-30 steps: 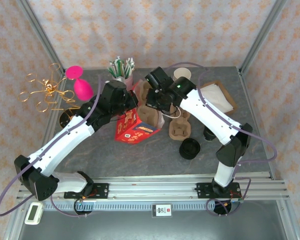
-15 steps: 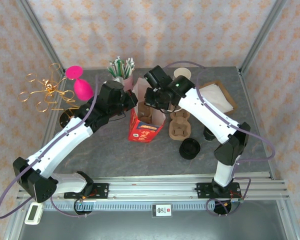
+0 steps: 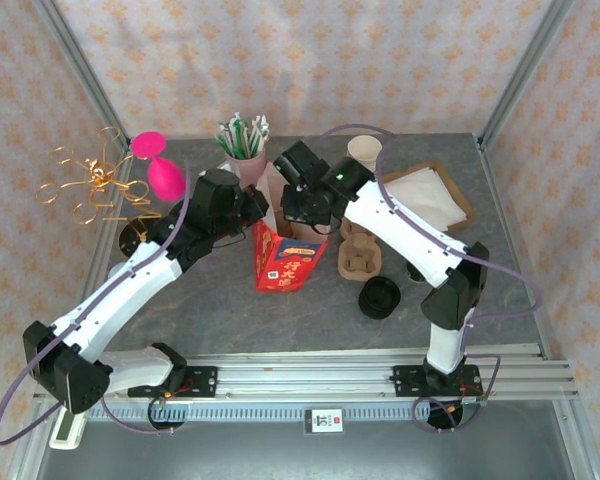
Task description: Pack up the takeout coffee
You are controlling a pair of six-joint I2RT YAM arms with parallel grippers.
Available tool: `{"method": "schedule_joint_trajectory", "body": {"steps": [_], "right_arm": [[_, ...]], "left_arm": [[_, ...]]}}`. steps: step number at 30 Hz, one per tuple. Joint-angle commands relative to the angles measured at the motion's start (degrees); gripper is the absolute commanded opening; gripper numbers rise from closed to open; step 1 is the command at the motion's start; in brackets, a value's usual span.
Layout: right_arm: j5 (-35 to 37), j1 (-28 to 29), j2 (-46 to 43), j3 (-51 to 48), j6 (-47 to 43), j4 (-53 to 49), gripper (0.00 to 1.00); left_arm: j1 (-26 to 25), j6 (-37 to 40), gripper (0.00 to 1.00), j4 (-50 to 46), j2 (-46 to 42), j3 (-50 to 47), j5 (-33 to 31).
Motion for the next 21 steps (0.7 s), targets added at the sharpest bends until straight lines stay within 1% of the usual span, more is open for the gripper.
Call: {"method": "schedule_joint_trajectory", "body": {"steps": [1,5,9,11,14,21], "right_arm": [[3.09,0.82,0.41,1.93,-1.26,-2.41,0.23],[4.95,1.86,1.48,3.56,-1.65,-4.35,0.24],[4.8,2.18,1.5,3.61,-1.72,-4.38,0.25],[4.64,2.48,1.49,3.66,-1.83,-4.11,0.25],[4.75,2.73,1.6,3.7,-1.74,-4.1,0.26],[6.37,3.19,1.78,4.17,-1.57,-4.98,0.28]], "left_arm": [[0.68,-0.93,0.0,0.54,-1.63,-1.61,1.02],[0.91,-0.85,0.0,-0.27,-1.9,-2.55,1.26],[1.01,-0.61,0.07,-1.03,-2.46,-3.05,0.63],[1.09,-0.41,0.08,-1.79,-2.48,-2.87,0.02],[1.26,0.01,0.14,-2.76,-2.39,-2.7,-0.27],[1.45,1.68,0.2,-5.56,-2.64,-2.12,-1.42]]}}
